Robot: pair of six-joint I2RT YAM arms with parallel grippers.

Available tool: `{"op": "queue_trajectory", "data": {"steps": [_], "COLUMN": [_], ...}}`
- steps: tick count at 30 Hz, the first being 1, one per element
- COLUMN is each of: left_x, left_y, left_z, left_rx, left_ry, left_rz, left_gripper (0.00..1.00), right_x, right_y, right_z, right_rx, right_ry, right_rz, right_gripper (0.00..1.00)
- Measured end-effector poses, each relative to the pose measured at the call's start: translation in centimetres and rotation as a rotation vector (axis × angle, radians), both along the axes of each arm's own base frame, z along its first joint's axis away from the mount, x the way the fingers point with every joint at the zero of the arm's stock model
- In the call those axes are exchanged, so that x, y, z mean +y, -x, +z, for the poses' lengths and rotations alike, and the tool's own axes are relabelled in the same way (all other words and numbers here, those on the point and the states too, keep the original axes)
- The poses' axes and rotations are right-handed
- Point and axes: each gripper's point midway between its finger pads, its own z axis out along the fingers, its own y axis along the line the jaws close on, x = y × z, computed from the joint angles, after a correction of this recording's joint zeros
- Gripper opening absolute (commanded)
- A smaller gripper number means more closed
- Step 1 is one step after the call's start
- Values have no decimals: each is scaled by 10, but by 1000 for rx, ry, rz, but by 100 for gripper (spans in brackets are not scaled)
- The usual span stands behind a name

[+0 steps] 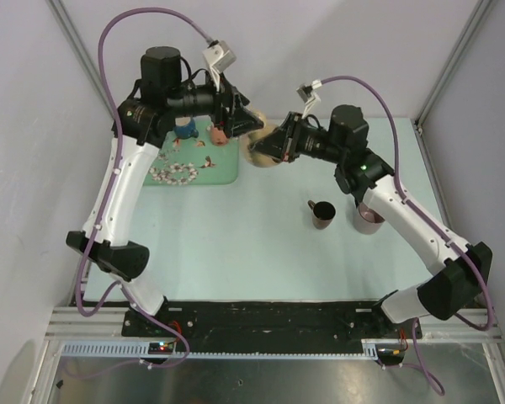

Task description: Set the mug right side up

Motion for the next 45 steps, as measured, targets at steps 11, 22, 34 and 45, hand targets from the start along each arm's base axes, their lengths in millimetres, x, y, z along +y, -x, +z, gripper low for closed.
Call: {"op": "queue_trajectory", "data": {"steps": [11, 22, 34, 45], "left_x": [77, 181, 282, 329], "left_y": [-69, -159, -182, -225], "left_z": [-27, -132, -270, -314], "left_rx": [-72, -97, -121, -297], "left_ry": [-165, -617, -1219, -1414], "left_rz": [432, 722, 434, 126], "left_gripper": [100, 100, 99, 96], "right_x": [0, -30, -62, -59], "right_y": [20, 65, 66, 57], "right_z": [-177, -301, -347, -367], "right_rx": [124, 189, 254, 290], "right_ry": [740, 1367, 1521, 1428], "right_rz": [-101, 40, 41, 32], "right_gripper": [0, 0, 0, 13]}}
